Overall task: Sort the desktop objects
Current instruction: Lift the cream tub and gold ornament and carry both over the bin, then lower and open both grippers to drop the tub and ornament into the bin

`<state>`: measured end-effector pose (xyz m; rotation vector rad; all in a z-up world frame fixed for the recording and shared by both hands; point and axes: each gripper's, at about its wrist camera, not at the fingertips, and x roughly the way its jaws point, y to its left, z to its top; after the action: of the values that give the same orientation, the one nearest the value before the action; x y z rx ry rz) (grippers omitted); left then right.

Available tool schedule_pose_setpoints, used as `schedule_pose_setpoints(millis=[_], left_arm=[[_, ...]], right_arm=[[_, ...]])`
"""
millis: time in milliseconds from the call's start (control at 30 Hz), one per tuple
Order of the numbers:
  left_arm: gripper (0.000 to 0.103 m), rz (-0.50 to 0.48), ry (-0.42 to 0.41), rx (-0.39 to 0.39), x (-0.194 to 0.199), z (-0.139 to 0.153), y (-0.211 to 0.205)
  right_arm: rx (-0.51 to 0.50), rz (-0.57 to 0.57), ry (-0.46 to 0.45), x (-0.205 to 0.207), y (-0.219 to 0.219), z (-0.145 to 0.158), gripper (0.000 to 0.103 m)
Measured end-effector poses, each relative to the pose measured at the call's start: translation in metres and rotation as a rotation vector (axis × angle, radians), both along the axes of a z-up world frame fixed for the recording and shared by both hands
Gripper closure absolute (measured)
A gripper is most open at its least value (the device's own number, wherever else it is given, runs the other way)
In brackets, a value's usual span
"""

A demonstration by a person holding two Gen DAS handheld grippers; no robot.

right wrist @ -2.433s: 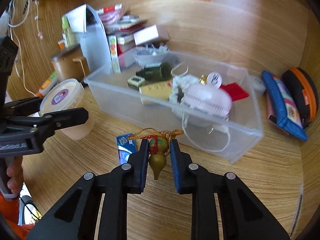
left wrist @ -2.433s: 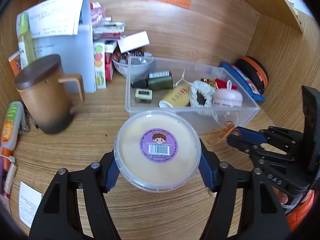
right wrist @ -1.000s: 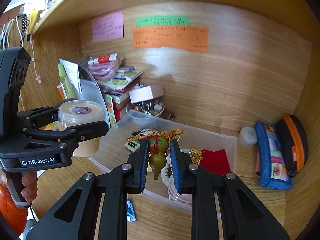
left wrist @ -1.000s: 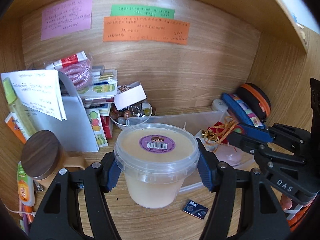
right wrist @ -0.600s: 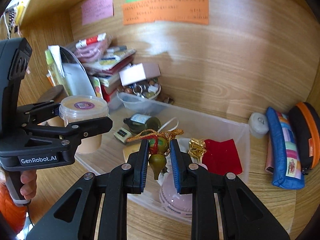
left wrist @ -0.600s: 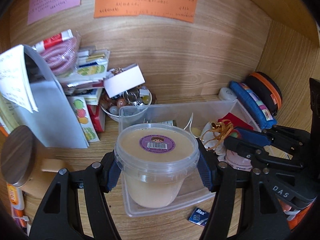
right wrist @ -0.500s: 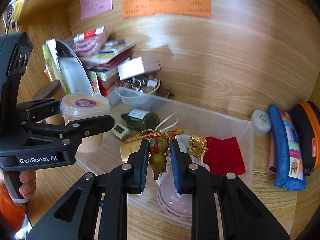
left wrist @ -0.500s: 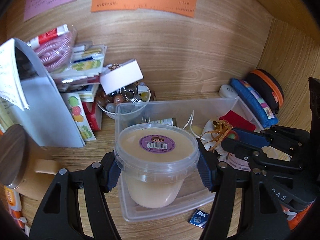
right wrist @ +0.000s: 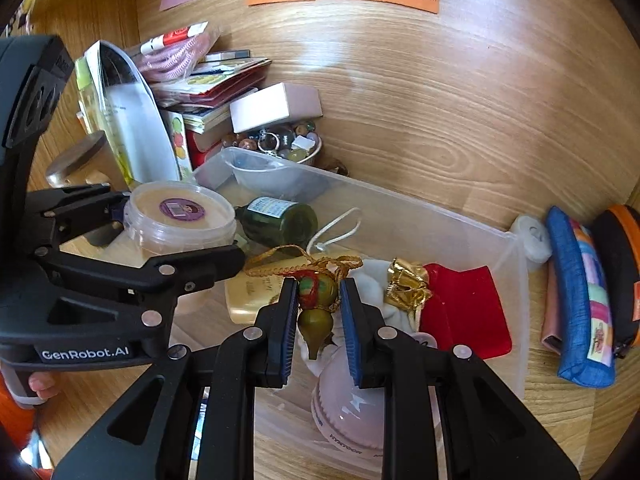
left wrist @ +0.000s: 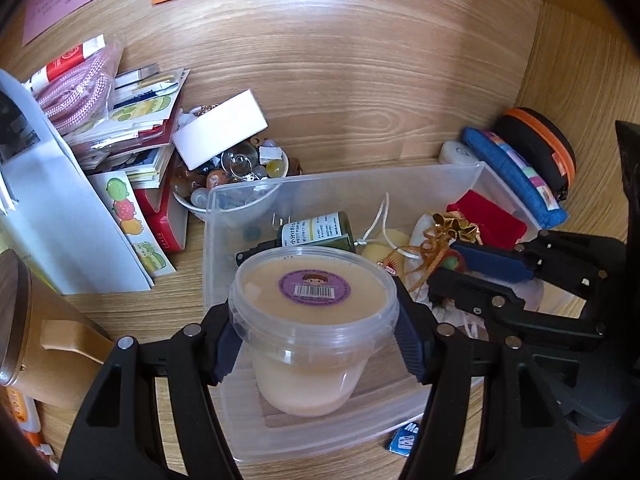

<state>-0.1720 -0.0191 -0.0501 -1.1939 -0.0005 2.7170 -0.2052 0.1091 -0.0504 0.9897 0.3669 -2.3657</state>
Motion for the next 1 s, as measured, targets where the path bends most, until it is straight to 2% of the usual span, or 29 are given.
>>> schedule_pose_setpoints(millis=[133, 467, 667, 833, 900, 933, 967, 1000], left_arm=[[0.038, -0.015, -0.026, 0.011, -0.003, -0.003, 0.001], [0.035, -0.026, -0.028, -0.010, -0.003, -0.004, 0.004], [0.034, -0.050, -0.048, 0.075, -0.003, -0.001, -0.005], [0.034, -0.053, -0.057, 0.077, -0.002, 0.000, -0.004], [0.034, -0.055, -0.064, 0.090, -0.002, 0.001, -0.006], [0.034, -0.051, -0.067, 0.101, -0.002, 0.001, -0.007], [0.033, -0.052, -0.070, 0.114, -0.002, 0.002, -0.009], [0.031, -0.052, -0.071, 0.124, -0.001, 0.003, -0.010]], right_arm=[[0.002, -0.002, -0.002, -0.001, 0.002, 0.000, 0.084], [0.045, 0.017, 0.013, 0.003, -0.002, -0.002, 0.083], [-0.032, 0.033, -0.034, 0.000, 0.005, 0.000, 0.073], [-0.018, 0.030, -0.034, 0.001, 0.004, -0.001, 0.072], [-0.016, 0.025, -0.038, 0.001, 0.004, -0.001, 0.068], [-0.014, 0.022, -0.037, 0.001, 0.005, 0.000, 0.063], [-0.011, 0.015, -0.033, 0.001, 0.006, 0.001, 0.051], [-0.015, 0.011, -0.029, 0.003, 0.007, 0.003, 0.044]])
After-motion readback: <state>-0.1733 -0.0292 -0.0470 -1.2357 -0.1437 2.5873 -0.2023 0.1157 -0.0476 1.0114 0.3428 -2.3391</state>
